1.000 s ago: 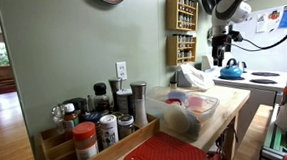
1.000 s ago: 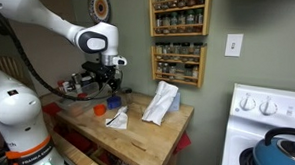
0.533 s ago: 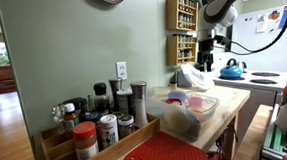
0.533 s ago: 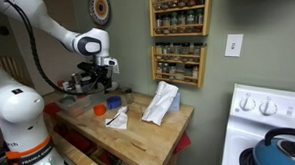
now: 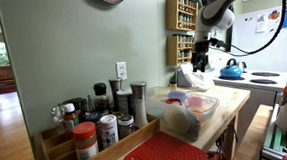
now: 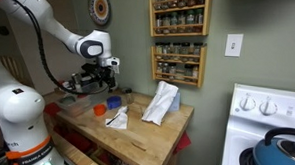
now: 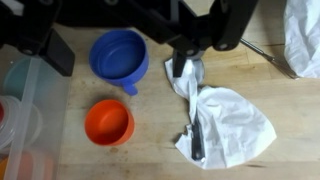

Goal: Pick up the blue cup from the countertop and put it into the crisper drawer pick up the orange cup and put it in the blue cup inside the crisper drawer

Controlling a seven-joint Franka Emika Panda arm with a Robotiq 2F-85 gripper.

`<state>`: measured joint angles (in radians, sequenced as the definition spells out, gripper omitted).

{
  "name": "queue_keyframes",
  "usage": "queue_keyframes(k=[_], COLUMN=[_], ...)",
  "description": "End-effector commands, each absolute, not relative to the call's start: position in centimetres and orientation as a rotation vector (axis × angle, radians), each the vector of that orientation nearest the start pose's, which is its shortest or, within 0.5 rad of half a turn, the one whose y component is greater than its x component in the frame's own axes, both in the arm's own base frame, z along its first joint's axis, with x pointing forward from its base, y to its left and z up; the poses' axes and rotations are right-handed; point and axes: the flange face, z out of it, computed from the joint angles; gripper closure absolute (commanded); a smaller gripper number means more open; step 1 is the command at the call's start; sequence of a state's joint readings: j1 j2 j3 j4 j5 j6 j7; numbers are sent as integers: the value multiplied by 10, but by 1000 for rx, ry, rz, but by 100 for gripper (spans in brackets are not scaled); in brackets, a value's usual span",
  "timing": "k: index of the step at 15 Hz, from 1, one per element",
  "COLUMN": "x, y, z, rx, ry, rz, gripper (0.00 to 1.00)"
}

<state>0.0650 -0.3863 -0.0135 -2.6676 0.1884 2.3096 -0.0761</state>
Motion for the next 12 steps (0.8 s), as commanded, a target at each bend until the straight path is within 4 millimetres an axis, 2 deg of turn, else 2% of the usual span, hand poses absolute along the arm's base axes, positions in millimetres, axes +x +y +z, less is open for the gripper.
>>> queue_keyframes(k=[1, 7, 12], x=[420, 444, 464], y=[35, 52, 60], z=[331, 272, 241], rx=[-2970, -2999, -2998], ry=[-3, 3, 42], rz=[-122, -153, -170], gripper=[0, 0, 0])
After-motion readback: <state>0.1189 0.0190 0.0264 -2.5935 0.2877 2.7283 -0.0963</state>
